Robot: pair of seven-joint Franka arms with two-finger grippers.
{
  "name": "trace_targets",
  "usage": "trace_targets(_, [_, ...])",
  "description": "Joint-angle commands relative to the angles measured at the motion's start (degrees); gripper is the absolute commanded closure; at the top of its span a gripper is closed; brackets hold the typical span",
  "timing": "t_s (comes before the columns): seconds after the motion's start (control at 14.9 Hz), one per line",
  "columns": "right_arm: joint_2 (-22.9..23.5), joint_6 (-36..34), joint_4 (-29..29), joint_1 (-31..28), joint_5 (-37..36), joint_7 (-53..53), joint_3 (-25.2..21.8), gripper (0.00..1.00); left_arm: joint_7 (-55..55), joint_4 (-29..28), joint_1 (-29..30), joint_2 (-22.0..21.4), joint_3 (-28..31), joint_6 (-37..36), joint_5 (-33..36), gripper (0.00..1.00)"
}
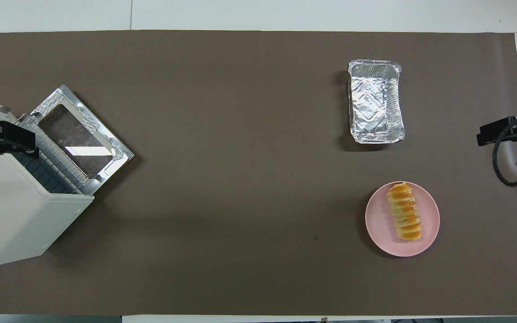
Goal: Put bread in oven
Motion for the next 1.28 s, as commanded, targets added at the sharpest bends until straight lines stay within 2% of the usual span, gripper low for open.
trace_targets(0.0, [-1.46, 0.96, -1.72, -0.53, -0.37, -0.07, 0.35, 0.00, 0.24, 0.42, 0.59, -0.49, -0.20, -1.09, -0.88, 0.00])
trace_targets(0.54, [-2.33, 0.26, -3.38, 0.09, -0.55, -0.43, 0.43, 0.00, 0.24, 0.42, 0.59, -0.49, -0.20, -1.09, -0.88, 0.00])
trace_targets(0.81, [-7.07, 2.10, -13.29, 0.52, -0.28, 0.19, 0.79, 0.00, 0.24, 0.42, 0.59, -0.41, -0.20, -1.09, -0.88, 0.00])
trace_targets(1.08, [-13.65, 9.99, -27.34, 1.75, -0.11, 0.54, 0.87, 0.00, 0.24, 0.42, 0.59, -0.49, -0.20, -1.09, -0.88, 0.00])
trace_targets(1.21, [-16.30, 12.29, -32.46, 2.90, -0.11, 1.77, 0.87, 0.00, 0.24, 0.42, 0.59, -0.41, -0.20, -1.09, -0.88, 0.00])
